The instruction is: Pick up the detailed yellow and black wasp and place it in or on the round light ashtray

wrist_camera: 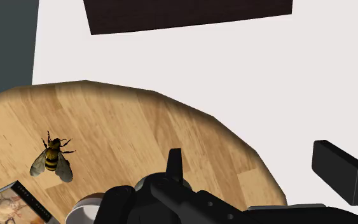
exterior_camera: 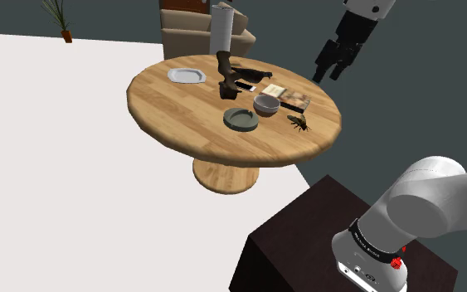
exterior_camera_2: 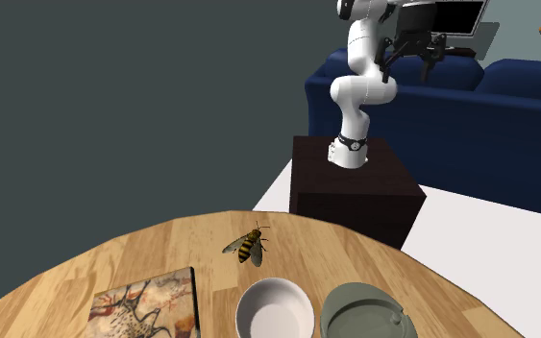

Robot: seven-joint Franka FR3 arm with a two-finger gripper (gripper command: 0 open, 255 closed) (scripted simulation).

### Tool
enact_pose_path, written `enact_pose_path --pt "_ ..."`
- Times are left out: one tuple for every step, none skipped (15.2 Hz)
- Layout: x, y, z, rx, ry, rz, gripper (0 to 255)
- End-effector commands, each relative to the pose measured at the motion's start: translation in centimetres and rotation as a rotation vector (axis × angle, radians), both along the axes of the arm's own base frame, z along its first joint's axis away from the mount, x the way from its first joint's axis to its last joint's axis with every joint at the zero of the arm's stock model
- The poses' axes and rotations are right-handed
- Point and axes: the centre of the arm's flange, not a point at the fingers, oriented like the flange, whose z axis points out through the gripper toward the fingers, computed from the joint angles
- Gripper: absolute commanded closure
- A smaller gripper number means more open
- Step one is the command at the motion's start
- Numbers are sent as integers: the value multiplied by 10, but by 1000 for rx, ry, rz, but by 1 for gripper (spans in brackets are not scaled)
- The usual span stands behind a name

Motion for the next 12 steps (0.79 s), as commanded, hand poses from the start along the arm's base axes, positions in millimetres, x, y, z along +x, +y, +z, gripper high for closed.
enact_pose_path --pt "0 0 0 0 0 0 0" --pt "5 -8 -9 -2 0 -7 0" --pt "10 -16 -18 -3 1 -14 0" --pt "15 -24 -26 -5 1 -21 0" --pt "21 -32 -35 -6 1 -28 0" --pt "26 -40 -44 -8 1 -36 0" --pt "30 -49 -52 -9 2 -43 0" --pt "35 -57 -61 -11 2 -50 0" --pt "40 -65 -70 -12 2 -57 0" --pt "45 -74 -79 -14 3 -64 0" --pt "50 -82 -87 -15 3 -71 0" --pt "54 -90 -96 -17 3 -78 0"
